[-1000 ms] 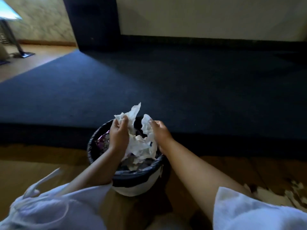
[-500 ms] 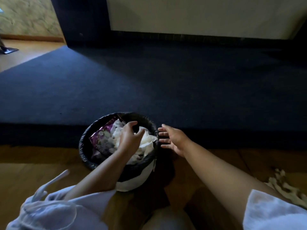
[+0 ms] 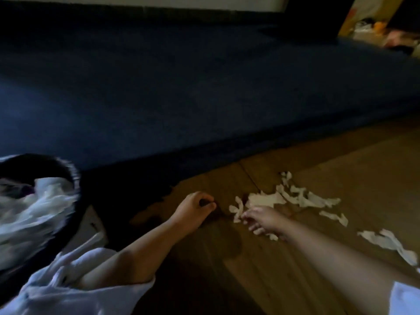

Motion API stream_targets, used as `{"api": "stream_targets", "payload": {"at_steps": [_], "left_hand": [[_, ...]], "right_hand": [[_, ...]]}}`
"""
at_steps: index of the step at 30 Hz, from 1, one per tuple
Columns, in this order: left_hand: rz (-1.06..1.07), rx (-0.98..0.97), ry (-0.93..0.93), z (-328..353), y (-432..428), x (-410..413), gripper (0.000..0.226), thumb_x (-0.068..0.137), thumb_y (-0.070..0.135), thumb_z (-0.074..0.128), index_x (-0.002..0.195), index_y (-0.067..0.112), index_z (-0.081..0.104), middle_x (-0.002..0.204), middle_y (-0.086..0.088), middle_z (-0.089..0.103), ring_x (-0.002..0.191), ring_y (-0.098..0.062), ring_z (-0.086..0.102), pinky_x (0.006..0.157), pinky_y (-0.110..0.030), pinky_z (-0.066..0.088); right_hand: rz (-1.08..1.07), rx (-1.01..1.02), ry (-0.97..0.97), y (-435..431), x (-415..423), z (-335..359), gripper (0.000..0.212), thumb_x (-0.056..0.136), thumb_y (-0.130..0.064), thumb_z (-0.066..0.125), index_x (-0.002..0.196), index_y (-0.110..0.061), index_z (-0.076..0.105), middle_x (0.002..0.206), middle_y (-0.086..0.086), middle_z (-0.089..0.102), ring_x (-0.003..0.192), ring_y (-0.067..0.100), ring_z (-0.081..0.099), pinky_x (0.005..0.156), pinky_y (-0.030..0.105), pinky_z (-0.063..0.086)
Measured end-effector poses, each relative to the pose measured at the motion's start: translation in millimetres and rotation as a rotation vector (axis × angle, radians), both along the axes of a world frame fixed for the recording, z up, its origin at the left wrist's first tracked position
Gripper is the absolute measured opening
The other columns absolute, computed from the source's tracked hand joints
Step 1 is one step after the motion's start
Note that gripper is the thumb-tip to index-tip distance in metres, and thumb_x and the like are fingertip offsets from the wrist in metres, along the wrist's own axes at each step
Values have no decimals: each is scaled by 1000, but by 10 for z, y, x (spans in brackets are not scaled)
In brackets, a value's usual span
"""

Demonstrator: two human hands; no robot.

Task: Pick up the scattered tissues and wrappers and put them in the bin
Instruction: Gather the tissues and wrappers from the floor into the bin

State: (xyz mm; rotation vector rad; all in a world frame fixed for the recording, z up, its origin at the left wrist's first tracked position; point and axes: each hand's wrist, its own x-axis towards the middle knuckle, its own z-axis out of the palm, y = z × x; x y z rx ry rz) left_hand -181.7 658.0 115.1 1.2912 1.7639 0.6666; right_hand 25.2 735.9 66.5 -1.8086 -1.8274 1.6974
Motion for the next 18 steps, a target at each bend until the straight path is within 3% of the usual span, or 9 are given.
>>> {"api": "stream_targets", "payload": {"at_steps": [3,5,7,10,13,15,17,18], "left_hand": [[-60,-104,-42,-482,227,388,31,91,28,56,120,18,56,118,-1,59,100,-12,60,88,-30,53],[-95,-144,-61,-819,348,587,31,91,24,56,120,15,54,120,-2,59,99,-9,58,83,-23,51],[-115,-167,-51,-1117,460,744,32,91,19,56,122,12,52,123,-4,57,102,-9,58,81,-16,49],[-165,-159,17,-1558,558,851,32,93,10,50,125,5,49,116,-3,56,85,-3,55,60,-3,47],[-162,-104,69,-1989,774,879,46,90,11,56,133,14,40,132,-6,47,99,-5,53,70,-10,48],[-138,-120,114,-2156,929,895,56,89,16,58,138,21,32,139,-10,38,111,-13,51,83,-19,49],[-128,-132,204,-2233,1093,924,64,89,20,57,144,26,24,149,-9,24,128,-26,39,98,-31,41],[-152,-130,266,-2281,1173,926,66,90,23,56,146,28,21,153,-7,17,135,-29,30,103,-36,36]], "right_hand": [[-59,-12,-118,15,552,-621,18,96,-19,45,83,-15,56,76,1,53,63,12,50,54,23,37],[-81,61,-163,121,768,-931,18,94,-15,49,78,-12,55,78,5,54,68,15,51,58,23,36],[-146,164,-159,268,871,-1169,9,92,-13,54,94,-7,60,97,9,58,89,20,56,65,23,38],[-164,328,-126,430,848,-1412,42,87,-15,62,127,-13,50,133,9,44,120,25,47,86,31,47],[62,423,-247,535,832,-1731,63,83,-38,64,139,-33,35,153,-1,17,141,25,16,112,44,29],[177,391,-314,486,819,-1886,59,88,-39,56,141,-40,29,156,-8,5,144,26,2,117,49,12],[199,418,-274,395,851,-2010,49,95,-35,38,143,-35,27,157,-7,6,145,25,5,118,44,4],[238,459,-261,352,885,-2045,49,95,-35,29,144,-29,26,157,-4,9,145,21,9,117,34,0]]}}
